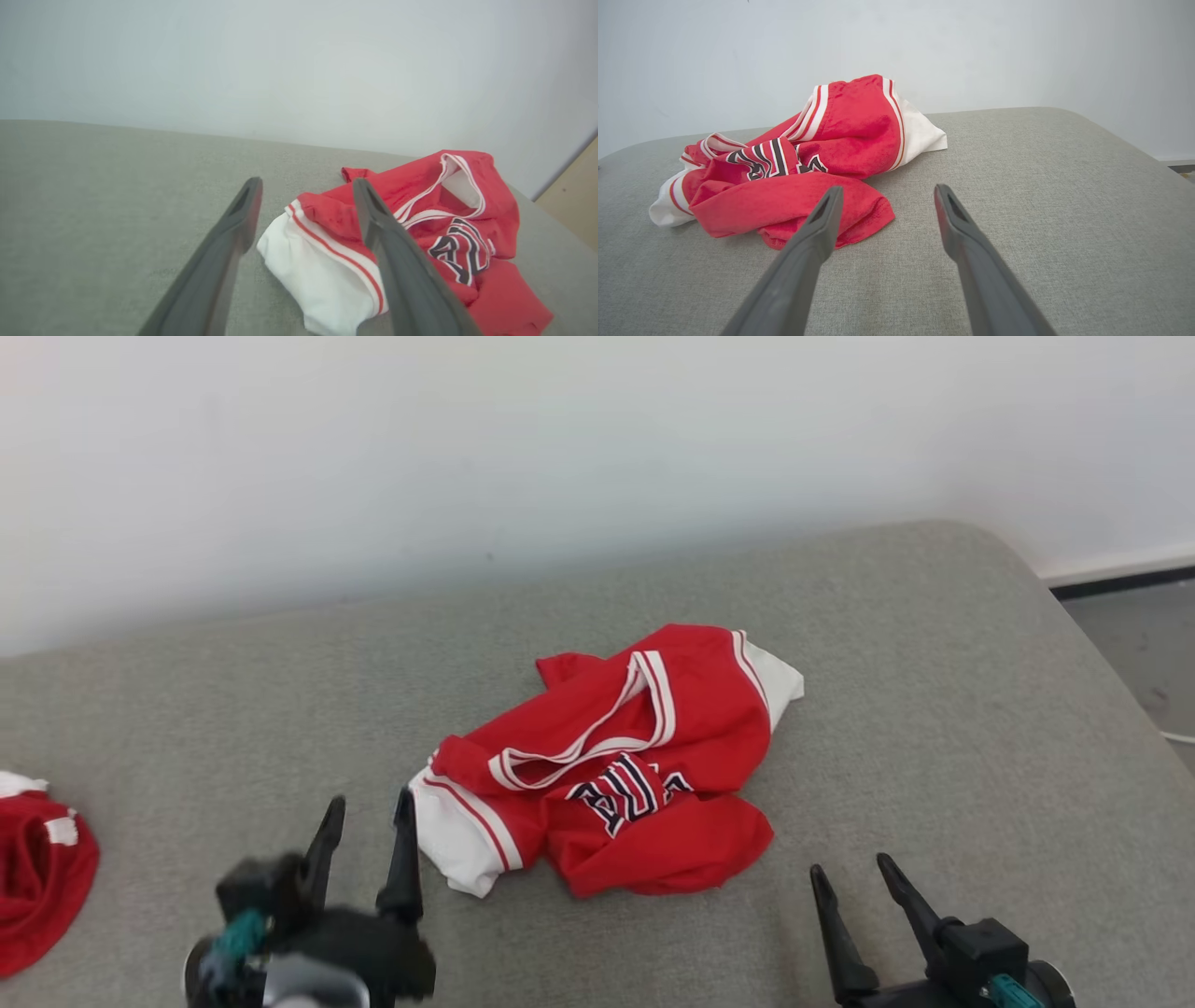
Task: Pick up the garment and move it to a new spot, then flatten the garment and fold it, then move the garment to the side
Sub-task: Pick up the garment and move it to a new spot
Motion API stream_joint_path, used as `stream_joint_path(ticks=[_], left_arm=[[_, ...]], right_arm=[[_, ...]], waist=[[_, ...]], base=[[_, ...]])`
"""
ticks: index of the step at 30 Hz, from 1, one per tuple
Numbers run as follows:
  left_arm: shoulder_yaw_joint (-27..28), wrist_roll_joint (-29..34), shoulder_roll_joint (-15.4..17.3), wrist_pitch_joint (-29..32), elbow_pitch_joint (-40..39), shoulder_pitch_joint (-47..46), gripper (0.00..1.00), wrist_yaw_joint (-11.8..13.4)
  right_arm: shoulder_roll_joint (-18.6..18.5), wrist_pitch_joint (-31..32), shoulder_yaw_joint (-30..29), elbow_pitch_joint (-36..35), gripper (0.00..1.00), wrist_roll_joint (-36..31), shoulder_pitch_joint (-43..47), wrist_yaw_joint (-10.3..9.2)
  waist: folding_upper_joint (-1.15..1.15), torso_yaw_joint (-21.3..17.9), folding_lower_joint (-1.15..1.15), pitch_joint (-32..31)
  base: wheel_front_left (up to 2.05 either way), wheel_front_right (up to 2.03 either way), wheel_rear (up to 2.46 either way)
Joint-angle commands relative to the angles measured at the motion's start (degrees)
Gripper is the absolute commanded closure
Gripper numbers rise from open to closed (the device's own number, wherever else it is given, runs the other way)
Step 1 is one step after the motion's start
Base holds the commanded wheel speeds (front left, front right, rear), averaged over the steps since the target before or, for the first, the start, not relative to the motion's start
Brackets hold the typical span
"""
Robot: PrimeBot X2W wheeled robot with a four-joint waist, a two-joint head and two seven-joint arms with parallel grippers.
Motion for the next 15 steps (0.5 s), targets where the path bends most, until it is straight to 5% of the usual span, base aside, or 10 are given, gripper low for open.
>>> stream_joint_path(ticks=[1, 7, 15], left_arm=[[1.27, 1.9, 0.22, -0.02, -3.04, 3.58, 0.0, 0.44], [6.07, 8.05, 0.52, -0.04, -13.02, 13.34, 0.0, 0.02], [10.36, 13.38, 0.53, -0.04, -17.01, 19.97, 0.0, -1.29]], right_arm=[[-0.07, 0.06, -0.73, -0.3, 0.0, -0.35, 1.05, -0.14], [-0.07, 0.35, -2.87, -0.74, 0.0, -1.08, 2.75, -0.14], [-0.07, 0.37, -4.66, -0.86, 0.0, -1.82, 3.92, -0.14]], waist=[[0.0, 2.01, 0.0, -1.95], [0.0, 3.49, 0.0, -3.36], [0.0, 4.16, 0.0, -4.4]], base=[[0.0, 0.0, 0.0], [0.0, 0.0, 0.0], [0.0, 0.0, 0.0]])
